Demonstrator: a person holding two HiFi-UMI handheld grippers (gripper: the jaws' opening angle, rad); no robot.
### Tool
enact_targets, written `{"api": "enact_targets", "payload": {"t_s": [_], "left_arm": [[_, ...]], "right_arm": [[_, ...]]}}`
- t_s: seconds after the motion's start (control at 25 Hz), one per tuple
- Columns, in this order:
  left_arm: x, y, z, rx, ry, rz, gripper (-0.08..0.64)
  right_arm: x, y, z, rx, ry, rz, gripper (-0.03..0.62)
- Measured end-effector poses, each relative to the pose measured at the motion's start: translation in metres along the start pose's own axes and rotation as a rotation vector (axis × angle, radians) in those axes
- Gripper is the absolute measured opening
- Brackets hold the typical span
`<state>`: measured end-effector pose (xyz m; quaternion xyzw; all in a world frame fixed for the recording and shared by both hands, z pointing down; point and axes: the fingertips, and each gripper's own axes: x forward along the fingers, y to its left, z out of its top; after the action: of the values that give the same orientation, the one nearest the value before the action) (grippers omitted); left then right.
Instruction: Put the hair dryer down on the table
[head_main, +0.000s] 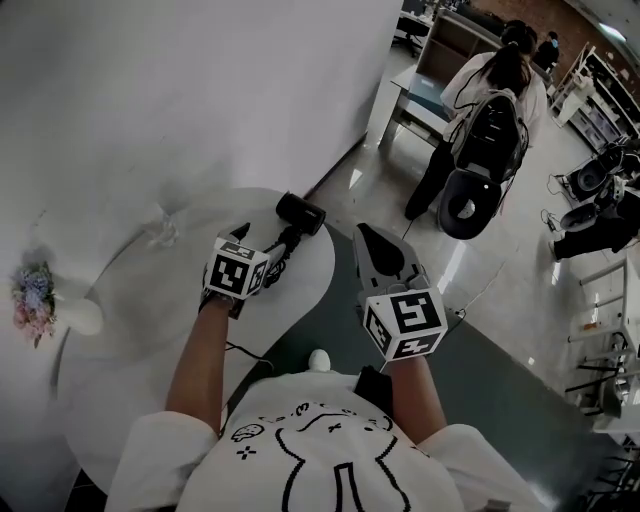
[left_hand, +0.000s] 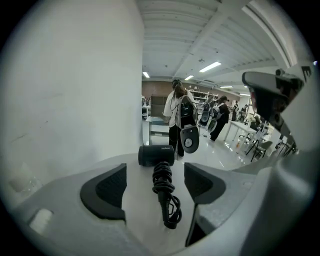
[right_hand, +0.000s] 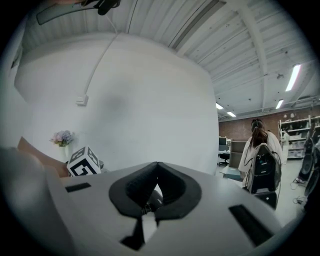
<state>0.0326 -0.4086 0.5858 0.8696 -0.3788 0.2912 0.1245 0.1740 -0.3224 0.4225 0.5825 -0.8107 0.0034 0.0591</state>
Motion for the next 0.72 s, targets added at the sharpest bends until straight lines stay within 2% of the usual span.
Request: {"api": "enact_targets", "payload": {"t_s": [0.12, 0.52, 0.72], "left_arm": [[-0.033, 0.006, 0.007, 0.009, -0.063, 0.006, 0.345], [-0.137, 0.012, 0.054, 0.000, -0.345, 0.013, 0.344], [-0.182, 0.008, 0.071, 0.043, -0.473, 0.015, 0.344]], "right_arm": [[-0.011, 0.014, 0.013, -0.022, 0.002, -0.043, 0.000], [-0.048, 0.061, 0.054, -0.085, -0.028, -0.100, 0.000], [-0.061, 0.075, 0.069, -0.114, -0.052, -0.127, 0.000]]}}
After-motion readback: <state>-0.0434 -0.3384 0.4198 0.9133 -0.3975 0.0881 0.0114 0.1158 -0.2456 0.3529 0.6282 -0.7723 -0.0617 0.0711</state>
